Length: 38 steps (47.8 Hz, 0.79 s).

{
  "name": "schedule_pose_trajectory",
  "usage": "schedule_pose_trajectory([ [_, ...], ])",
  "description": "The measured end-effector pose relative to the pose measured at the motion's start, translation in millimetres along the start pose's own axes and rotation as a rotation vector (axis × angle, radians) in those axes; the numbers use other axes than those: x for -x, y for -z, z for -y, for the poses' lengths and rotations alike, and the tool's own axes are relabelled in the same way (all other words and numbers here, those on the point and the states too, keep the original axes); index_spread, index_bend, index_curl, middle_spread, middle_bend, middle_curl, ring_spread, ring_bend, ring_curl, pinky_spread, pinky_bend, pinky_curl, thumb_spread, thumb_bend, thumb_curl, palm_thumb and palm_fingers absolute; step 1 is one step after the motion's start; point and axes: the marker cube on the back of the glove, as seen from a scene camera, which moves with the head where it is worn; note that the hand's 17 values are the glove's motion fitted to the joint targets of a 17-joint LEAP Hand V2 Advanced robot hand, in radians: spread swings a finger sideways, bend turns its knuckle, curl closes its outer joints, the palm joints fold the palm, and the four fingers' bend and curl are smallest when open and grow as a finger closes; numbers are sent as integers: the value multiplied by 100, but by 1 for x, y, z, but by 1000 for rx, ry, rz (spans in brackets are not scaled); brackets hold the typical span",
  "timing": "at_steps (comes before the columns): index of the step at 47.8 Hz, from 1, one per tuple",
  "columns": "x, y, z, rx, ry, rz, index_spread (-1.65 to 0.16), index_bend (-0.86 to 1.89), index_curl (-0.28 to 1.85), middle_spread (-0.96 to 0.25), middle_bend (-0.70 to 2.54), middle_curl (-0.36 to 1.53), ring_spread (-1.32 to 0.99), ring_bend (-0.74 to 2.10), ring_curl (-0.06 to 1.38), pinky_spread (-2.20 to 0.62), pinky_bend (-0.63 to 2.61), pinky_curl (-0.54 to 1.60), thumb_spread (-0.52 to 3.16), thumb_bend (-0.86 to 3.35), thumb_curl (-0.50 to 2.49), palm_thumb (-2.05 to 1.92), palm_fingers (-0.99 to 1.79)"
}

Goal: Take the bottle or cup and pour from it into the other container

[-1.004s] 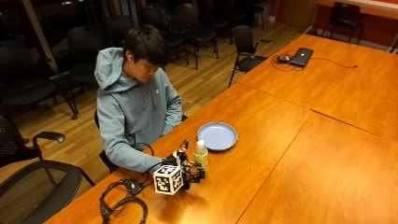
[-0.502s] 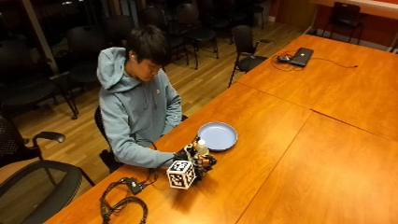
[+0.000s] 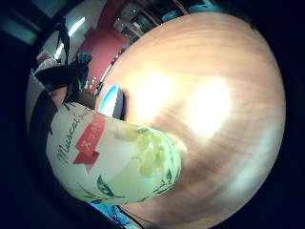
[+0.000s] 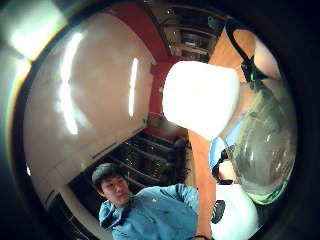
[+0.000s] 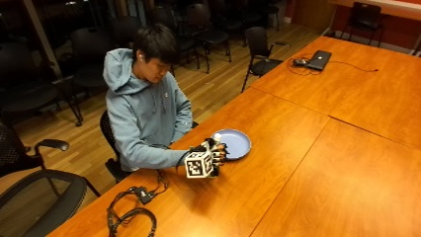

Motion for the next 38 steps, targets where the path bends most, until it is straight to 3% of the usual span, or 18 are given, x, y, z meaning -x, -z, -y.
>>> schedule_pose_trajectory([
  [14, 68, -34, 14, 330, 49, -483, -12, 14, 33, -4, 31, 45, -14, 52, 40, -15, 57, 31, 25, -4, 63, 107, 111],
  [21, 100, 13, 63, 414, 30, -721, -11, 14, 33, -4, 29, 46, -15, 52, 42, -17, 57, 33, 22, -4, 64, 106, 112],
  [30, 110, -51, 61, 612, 92, -1170, -10, 13, 34, -5, 31, 48, -15, 51, 43, -17, 56, 34, 19, -4, 66, 105, 114],
  [38, 117, -117, 65, 561, 112, -1639, -10, 13, 34, -5, 31, 50, -15, 51, 44, -17, 55, 35, 18, -4, 67, 105, 114],
])
